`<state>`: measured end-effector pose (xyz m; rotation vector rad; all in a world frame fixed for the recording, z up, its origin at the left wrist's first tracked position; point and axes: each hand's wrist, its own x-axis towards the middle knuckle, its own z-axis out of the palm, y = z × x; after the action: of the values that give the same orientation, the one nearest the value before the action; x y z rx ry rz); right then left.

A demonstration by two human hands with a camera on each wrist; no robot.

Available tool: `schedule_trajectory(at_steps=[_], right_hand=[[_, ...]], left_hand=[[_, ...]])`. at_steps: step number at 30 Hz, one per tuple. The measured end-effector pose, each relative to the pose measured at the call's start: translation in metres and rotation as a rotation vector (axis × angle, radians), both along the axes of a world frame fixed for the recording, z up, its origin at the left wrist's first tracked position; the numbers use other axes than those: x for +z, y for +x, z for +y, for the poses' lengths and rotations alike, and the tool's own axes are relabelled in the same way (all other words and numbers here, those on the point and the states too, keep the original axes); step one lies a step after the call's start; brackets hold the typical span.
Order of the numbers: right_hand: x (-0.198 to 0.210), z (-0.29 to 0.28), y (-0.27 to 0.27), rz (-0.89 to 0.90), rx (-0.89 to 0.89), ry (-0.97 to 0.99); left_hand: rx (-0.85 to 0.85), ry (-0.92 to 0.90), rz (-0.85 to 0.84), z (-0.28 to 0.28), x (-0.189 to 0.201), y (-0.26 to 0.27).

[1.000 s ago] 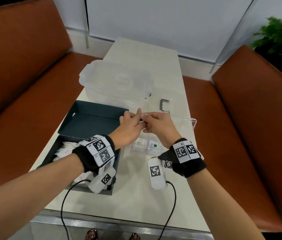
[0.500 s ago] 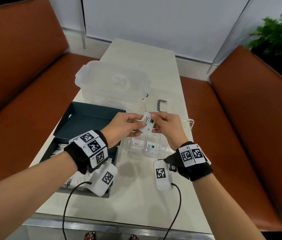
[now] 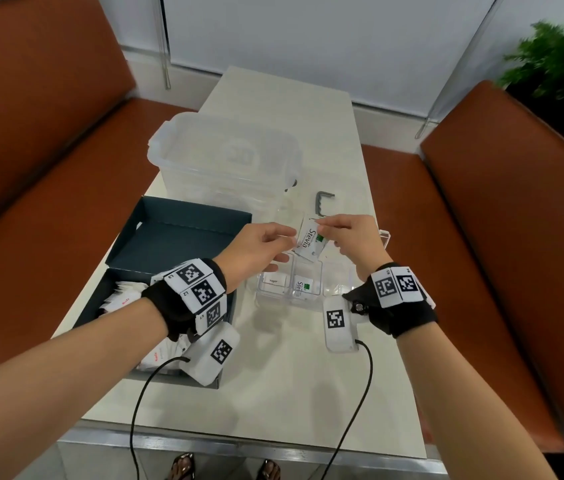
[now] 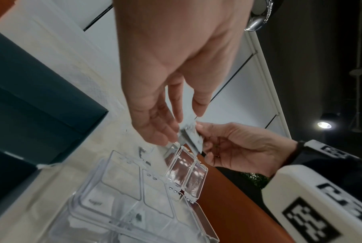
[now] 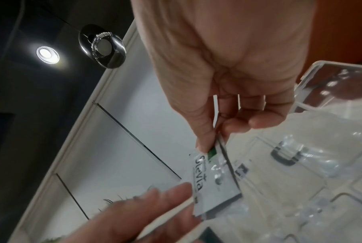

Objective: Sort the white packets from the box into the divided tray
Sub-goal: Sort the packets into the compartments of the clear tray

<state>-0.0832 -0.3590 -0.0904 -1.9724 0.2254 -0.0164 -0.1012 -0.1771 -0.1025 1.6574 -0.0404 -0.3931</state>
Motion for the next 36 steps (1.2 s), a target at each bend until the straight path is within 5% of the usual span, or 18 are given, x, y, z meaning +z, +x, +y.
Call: schedule_trajectory(at_steps=[10,19,25,29,36], right_hand=[[-0.068,0.013,0.01,0.288,0.01,-0.608],[-0.092,0.021,0.007,0.251,0.222,-1.257],[-0.083,0.022,0.006,0.258,0.248,-1.246],[-0.057,0.029,0.001,0.089,0.124,-1.187],[-0.008,0.072,-0.002,-0.107,0.145,-0.796]], left_hand=[[0.032,0.027,0.033,0.013,-0.006,0.0],[0.036,0.051,0.054,0.024,-0.004,-0.003],[0.059,0.071,0.049,0.039,-0.006,-0.005],[0.066,0.079,0.037,0.051,-0.006,-0.005],[0.078,0.098,-0.016,0.084,0.004,0.004]])
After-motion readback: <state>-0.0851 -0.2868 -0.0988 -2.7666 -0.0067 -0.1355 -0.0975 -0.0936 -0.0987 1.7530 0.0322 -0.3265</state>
